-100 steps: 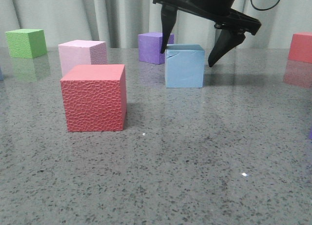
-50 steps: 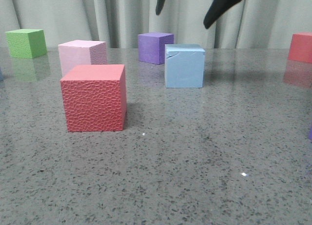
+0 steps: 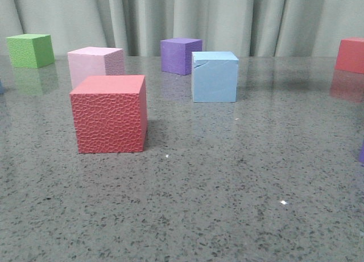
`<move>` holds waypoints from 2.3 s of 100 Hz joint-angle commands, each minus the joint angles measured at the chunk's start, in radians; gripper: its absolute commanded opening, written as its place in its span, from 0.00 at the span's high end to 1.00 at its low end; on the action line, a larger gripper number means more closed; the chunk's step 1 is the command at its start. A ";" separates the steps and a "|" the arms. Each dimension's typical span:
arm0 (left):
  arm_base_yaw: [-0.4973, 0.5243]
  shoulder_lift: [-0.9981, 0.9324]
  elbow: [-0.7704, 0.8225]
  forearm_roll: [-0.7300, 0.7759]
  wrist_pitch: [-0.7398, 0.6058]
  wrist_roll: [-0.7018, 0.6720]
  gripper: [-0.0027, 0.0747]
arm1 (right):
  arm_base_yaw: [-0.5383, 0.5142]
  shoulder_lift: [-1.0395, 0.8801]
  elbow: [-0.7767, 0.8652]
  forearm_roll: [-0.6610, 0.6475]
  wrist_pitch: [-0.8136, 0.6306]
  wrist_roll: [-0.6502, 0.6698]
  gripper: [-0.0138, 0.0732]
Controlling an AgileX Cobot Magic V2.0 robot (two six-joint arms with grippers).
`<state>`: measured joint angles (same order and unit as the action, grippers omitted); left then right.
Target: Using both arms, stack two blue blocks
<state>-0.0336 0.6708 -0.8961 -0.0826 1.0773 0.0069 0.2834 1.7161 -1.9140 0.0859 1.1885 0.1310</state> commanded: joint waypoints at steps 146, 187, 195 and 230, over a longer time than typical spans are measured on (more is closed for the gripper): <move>-0.008 0.005 -0.035 -0.016 -0.058 0.000 0.14 | -0.204 -0.937 0.908 -0.076 -0.268 -0.057 0.10; -0.008 0.066 -0.093 0.034 -0.130 0.055 0.14 | -0.203 -0.937 0.908 -0.060 -0.276 -0.057 0.10; -0.008 0.122 -0.138 0.052 -0.144 0.084 0.14 | -0.200 -0.937 0.908 -0.056 -0.283 -0.057 0.10; -0.008 0.444 -0.347 0.053 -0.157 0.287 0.14 | -0.200 -0.937 0.908 -0.050 -0.288 -0.057 0.10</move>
<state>-0.0336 1.0552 -1.1683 -0.0241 0.9696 0.2464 0.0850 0.7823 -0.9838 0.0318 0.9726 0.0783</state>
